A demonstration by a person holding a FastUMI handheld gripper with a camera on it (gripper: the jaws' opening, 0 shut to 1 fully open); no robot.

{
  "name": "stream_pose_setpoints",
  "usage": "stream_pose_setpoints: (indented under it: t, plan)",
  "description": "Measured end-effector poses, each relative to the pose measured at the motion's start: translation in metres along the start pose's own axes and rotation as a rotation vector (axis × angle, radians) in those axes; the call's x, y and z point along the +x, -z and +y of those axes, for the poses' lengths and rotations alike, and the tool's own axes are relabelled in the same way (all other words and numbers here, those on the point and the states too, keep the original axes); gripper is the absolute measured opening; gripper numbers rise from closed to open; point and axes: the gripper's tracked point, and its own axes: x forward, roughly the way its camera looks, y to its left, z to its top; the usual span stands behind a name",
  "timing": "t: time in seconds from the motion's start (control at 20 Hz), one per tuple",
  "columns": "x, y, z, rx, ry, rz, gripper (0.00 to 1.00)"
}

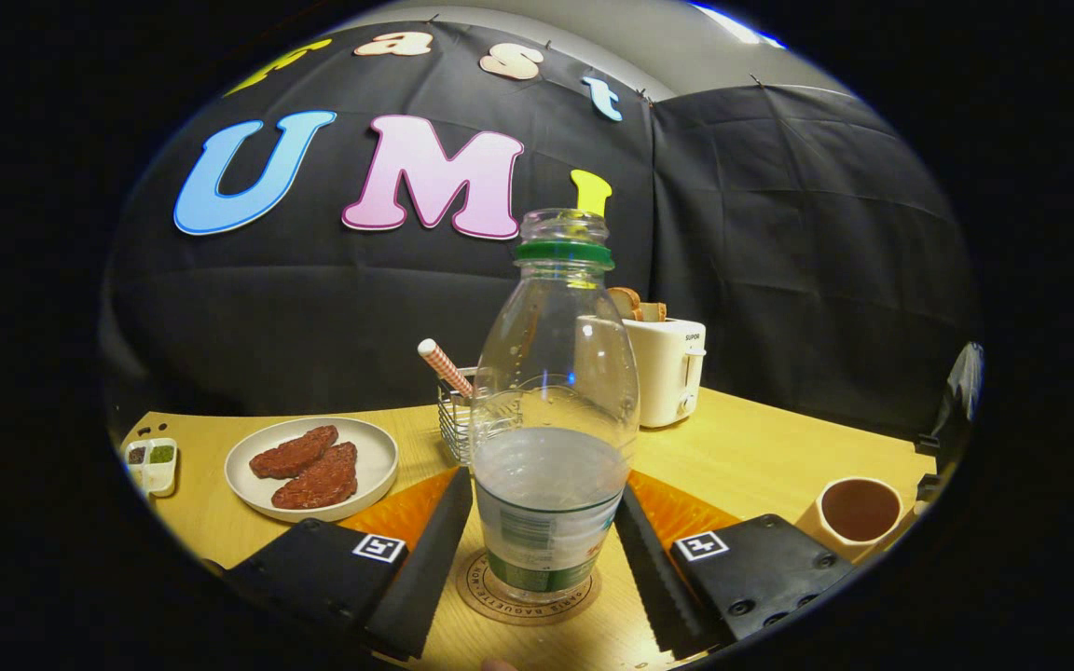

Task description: Take the bottle from table, then pour the juice into the cup, finally place the bottle on the coaster

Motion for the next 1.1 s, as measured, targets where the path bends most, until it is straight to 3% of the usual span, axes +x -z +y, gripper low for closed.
stream_pose_setpoints:
  t: [0.35, 0.65, 1.1]
  plan:
    - [-0.013, 0.008, 0.003, 0.017, -0.035, 0.025, 0.96]
    - [-0.043, 0.015, -0.010, -0.011, -0.029, 0.058, 0.96]
    - [-0.122, -0.041, -0.020, 0.006, -0.136, 0.016, 0.96]
